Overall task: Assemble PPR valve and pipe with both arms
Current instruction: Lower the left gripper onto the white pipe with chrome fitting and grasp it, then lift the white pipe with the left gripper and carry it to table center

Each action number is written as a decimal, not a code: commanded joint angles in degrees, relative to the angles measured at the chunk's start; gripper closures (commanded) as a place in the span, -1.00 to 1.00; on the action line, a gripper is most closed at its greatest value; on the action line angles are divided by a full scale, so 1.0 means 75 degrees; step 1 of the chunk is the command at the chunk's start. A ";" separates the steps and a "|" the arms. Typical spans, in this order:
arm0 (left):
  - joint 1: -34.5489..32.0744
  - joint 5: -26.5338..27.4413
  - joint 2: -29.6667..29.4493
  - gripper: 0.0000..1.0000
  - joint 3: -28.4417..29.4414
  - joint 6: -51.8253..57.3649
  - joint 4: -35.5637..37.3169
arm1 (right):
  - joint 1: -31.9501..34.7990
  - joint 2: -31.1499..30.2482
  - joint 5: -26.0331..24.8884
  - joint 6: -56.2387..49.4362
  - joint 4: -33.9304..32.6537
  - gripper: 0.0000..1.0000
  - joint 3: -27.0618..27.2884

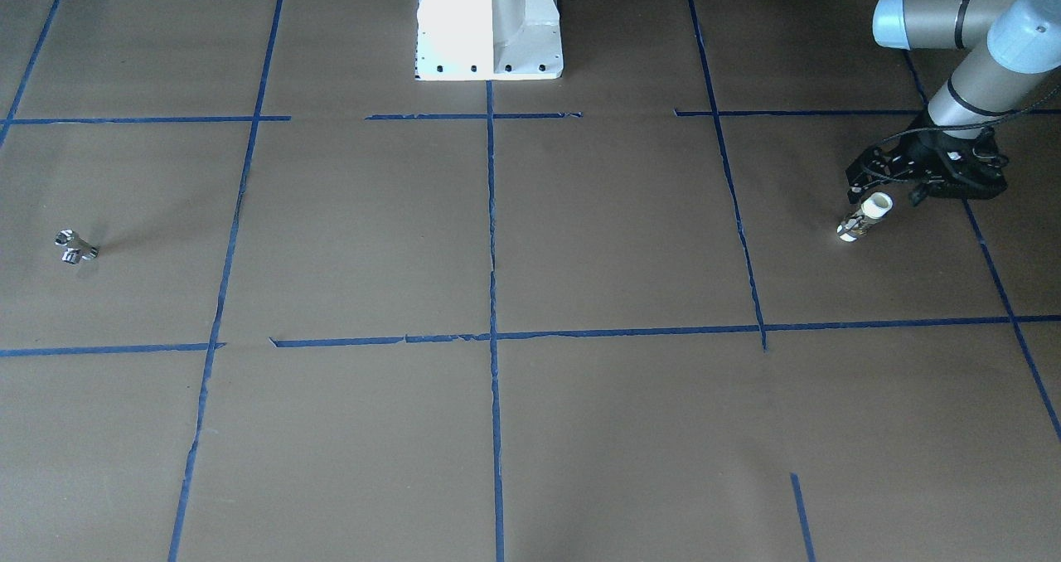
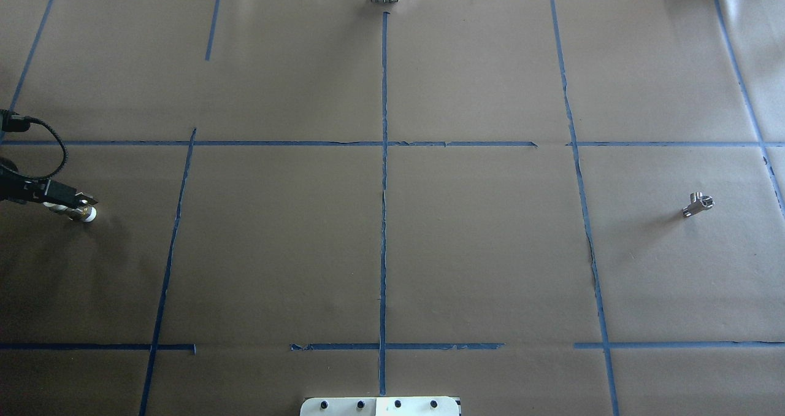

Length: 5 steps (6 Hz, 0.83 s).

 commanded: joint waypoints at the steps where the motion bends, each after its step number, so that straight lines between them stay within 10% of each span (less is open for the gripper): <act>1: 0.0001 -0.0016 -0.0007 0.71 -0.0009 -0.0016 0.0065 | 0.0000 0.0000 0.0005 0.0000 0.0000 -1.00 -0.0001; 5: -0.0023 -0.0004 -0.0123 1.00 -0.0429 -0.0272 0.0391 | 0.0000 0.0000 0.0005 0.0000 0.0000 -1.00 -0.0001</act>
